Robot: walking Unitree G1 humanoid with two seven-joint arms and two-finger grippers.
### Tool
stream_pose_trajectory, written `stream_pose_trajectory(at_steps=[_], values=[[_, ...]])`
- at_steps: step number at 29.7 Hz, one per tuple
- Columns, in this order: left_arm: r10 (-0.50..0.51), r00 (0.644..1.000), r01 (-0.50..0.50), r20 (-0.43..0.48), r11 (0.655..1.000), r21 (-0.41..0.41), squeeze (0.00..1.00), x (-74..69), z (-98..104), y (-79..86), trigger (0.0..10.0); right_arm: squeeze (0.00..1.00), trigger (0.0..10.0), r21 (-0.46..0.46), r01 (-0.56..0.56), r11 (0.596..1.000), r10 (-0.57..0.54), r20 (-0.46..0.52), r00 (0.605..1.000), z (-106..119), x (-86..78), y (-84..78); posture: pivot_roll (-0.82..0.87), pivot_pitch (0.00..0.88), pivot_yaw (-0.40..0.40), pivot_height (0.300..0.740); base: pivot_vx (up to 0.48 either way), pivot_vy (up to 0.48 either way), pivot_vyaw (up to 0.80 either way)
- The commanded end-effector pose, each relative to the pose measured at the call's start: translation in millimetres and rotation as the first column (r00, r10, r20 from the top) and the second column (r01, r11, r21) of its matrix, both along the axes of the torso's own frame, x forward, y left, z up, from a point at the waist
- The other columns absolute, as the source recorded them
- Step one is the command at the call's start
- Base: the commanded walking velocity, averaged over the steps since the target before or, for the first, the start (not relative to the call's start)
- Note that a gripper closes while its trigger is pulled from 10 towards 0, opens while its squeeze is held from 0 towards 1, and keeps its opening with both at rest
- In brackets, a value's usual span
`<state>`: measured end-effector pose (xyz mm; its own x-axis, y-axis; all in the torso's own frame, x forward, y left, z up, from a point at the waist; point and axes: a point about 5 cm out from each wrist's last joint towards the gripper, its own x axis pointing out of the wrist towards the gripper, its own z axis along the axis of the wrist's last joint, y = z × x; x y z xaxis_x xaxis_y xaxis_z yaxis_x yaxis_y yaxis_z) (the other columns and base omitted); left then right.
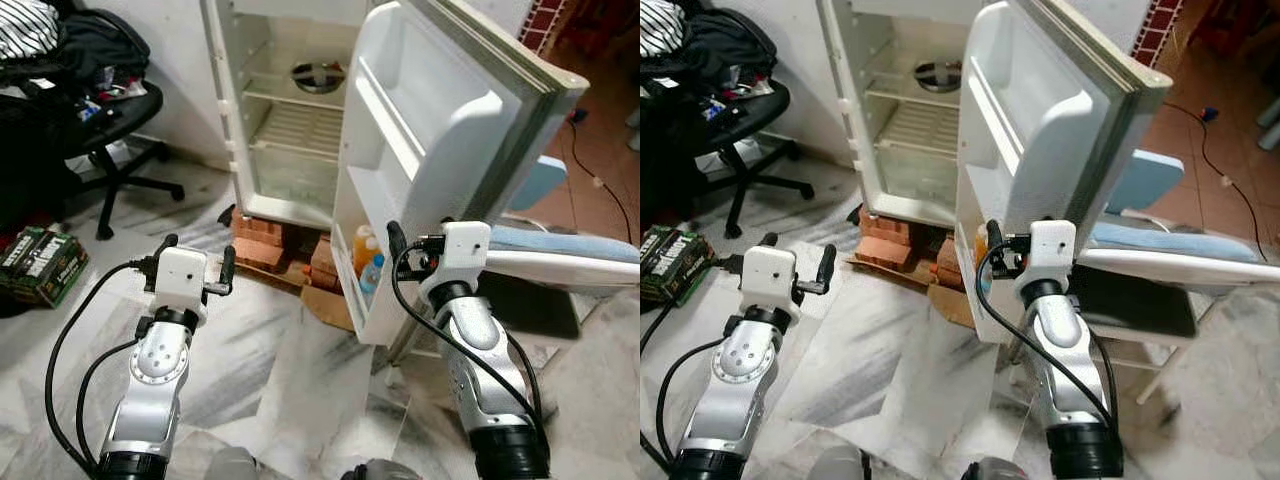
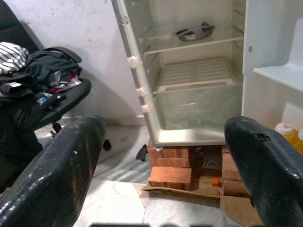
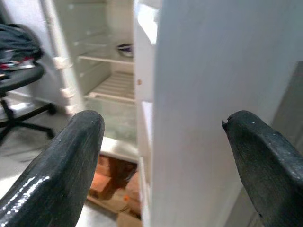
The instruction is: Restocking fridge
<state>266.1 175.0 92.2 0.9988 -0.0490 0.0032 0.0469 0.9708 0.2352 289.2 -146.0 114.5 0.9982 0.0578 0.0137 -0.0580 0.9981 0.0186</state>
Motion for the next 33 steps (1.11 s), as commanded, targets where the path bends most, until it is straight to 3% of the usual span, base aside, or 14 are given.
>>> stream_pose_trajectory(at_steps=[1, 7, 15, 16, 18, 23, 28, 33], values=[[0.004, 1.0, -0.004, 0.005, 1.0, 0.003, 0.0, 0.8, 3, 1.1, 10.0, 0.0, 10.0, -0.037, 0.065, 0.997, -0.064, 0.022, 0.998, 4, 6.7, -10.2, -0.01, 0.057, -0.045, 0.74, 0.0, 0.0, 0.0], [0.008, 1.0, -0.008, 0.0, 1.0, 0.006, 0.0, -0.6, 3, 3.2, 10.0, 0.0, 10.0, -0.012, 0.094, 0.995, -0.094, 0.042, 0.995, 11, 11.5, -17.1, 0.0, 0.056, -0.046, 0.74, 0.0, 0.0, 0.0], [0.004, 1.0, -0.004, -0.004, 1.0, 0.005, 0.0, -1.4, 3, 2.7, 10.0, 0.0, 10.0, 0.015, 0.008, 1.0, -0.008, -0.007, 1.0, -3, -4.3, -11.4, 0.0, 0.062, -0.048, 0.74, 0.0, 0.0, 0.0], [0.0, 1.0, 0.0, -0.005, 1.0, 0.006, 0.0, -1.3, 3, 2.4, 10.0, 0.0, 10.0, 0.035, -0.06, 0.998, 0.062, -0.065, 0.996, -12, -12.1, -7.3, 0.0, 0.061, -0.046, 0.74, 0.0, 0.0, 0.0], [-0.002, 1.0, 0.002, -0.005, 1.0, 0.006, 0.0, -1.3, 3, 2.4, 10.0, 0.0, 10.0, 0.023, -0.068, 0.997, 0.07, -0.094, 0.993, -18, -16.1, -8.4, 0.0, 0.062, -0.045, 0.74, 0.0, 0.0, 0.0], [-0.005, 1.0, 0.005, -0.006, 1.0, 0.008, 0.0, 0.2, 3, 1.7, 10.0, 0.0, 10.0, -0.078, 0.098, 0.992, -0.105, -0.088, 0.991, -17, -8.3, -35.4, 0.0, 0.063, -0.043, 0.74, 0.0, 0.0, 0.0], [-0.005, 1.0, 0.005, -0.005, 1.0, 0.008, 0.0, 0.5, 4, 1.1, 10.0, 0.0, 10.0, -0.091, 0.186, 0.978, -0.189, -0.029, 0.982, -2, 2.6, -47.4, 0.0, 0.062, -0.044, 0.74, 0.0, 0.0, 0.0], [0.001, 1.0, -0.001, -0.005, 1.0, 0.008, 0.0, 0.2, 4, 2.3, 10.0, 0.0, 10.0, -0.07, 0.201, 0.977, -0.201, 0.002, 0.98, 6, 7.9, -49.4, 0.01, 0.063, -0.047, 0.74, 0.0, 0.0, 0.0]])
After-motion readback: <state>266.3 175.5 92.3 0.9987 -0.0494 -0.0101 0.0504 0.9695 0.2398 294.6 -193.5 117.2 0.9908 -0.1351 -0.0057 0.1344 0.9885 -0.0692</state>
